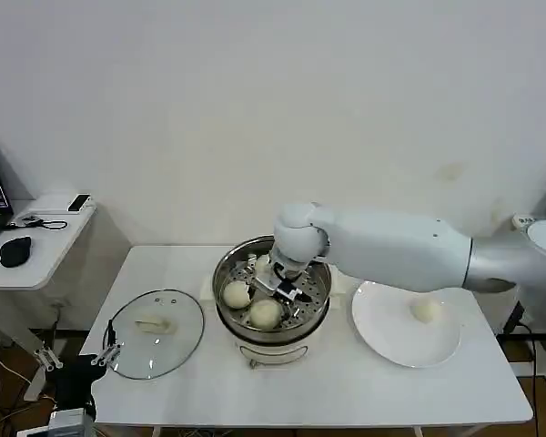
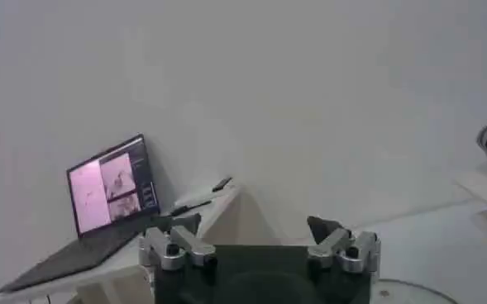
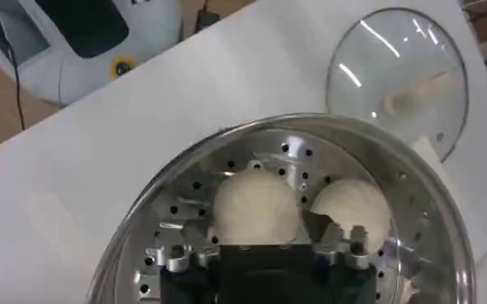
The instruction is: Take steamed baozi put them in steamer then cover it.
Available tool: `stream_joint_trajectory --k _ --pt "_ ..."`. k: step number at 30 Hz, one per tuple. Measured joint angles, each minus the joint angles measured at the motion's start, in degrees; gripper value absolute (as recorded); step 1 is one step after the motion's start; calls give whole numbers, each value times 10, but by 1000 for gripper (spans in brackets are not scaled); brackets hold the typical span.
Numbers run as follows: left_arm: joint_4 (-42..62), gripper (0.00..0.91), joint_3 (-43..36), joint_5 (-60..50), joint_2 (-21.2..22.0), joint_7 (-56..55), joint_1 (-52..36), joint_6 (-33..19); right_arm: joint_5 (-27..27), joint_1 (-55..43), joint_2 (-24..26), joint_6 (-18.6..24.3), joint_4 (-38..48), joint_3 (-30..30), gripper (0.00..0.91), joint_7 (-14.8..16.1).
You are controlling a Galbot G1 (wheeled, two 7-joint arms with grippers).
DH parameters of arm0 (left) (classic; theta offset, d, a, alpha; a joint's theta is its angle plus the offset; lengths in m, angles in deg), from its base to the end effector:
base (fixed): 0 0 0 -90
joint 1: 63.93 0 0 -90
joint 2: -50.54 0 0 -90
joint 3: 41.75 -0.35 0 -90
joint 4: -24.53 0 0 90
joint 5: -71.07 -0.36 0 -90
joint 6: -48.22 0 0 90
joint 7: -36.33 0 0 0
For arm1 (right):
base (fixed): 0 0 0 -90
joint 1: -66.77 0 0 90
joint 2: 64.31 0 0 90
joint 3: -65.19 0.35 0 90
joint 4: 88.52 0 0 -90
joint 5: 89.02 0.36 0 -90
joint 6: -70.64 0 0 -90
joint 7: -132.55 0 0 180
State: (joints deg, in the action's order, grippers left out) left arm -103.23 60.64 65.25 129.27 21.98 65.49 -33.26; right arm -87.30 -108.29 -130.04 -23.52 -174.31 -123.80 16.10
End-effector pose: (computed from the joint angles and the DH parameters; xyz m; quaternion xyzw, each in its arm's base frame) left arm 0.1416 0.0852 -0.2654 0.1590 -0.9655 -0.1993 0.0533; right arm 0.4823 0.1686 -0.0980 0.6719 -0.2968 0.6700 0.1072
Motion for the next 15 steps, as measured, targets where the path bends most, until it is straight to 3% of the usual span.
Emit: stream_joint_trajectory --k 15 --pt "2 907 -1 1 -9 1 -5 1 16 -22 41 -21 9 37 907 -14"
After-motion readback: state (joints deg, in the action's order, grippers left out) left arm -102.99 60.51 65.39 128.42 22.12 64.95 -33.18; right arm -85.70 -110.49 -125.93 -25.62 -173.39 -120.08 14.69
